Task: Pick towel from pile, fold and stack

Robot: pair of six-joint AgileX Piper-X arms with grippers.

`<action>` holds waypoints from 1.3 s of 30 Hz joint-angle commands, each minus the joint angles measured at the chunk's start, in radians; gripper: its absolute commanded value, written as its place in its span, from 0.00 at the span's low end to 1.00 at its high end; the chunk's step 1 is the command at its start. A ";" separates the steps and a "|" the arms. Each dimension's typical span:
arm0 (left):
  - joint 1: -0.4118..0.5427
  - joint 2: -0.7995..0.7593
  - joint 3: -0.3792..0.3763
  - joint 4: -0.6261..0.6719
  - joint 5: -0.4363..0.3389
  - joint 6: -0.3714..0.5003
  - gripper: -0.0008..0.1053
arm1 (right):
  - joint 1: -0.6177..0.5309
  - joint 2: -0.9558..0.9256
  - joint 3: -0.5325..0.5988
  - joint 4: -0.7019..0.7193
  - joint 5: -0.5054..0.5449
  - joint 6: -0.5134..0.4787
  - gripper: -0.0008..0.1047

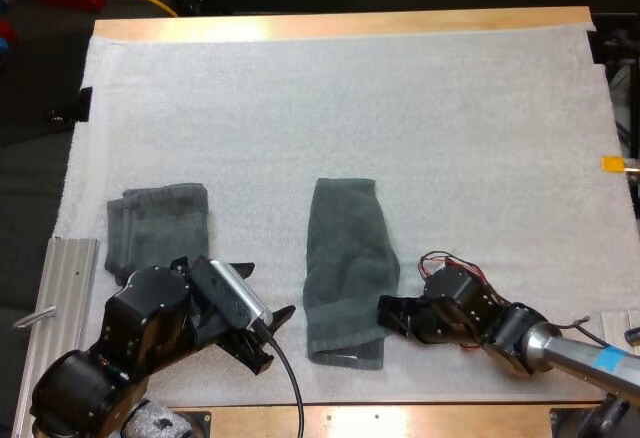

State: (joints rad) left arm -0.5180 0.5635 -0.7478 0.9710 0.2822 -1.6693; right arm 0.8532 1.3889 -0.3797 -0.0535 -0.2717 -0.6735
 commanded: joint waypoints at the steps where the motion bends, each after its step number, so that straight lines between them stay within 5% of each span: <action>1: -0.003 -0.003 -0.007 0.000 0.006 -0.009 0.66 | -0.001 0.001 0.001 -0.037 -0.008 -0.001 0.01; 15: -0.003 -0.003 -0.007 0.000 0.006 -0.009 0.66 | -0.001 -0.111 -0.030 -0.118 -0.023 -0.001 0.01; 29: -0.003 -0.003 -0.007 0.000 0.028 -0.009 0.66 | -0.001 -0.113 -0.030 0.223 0.092 -0.056 0.02; 39: -0.003 -0.003 -0.007 0.000 0.037 -0.009 0.66 | -0.001 -0.113 -0.030 0.268 0.141 -0.056 0.25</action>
State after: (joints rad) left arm -0.5180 0.5635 -0.7478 0.9710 0.3117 -1.6693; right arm 0.8532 1.2828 -0.4026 0.2058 -0.1374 -0.7188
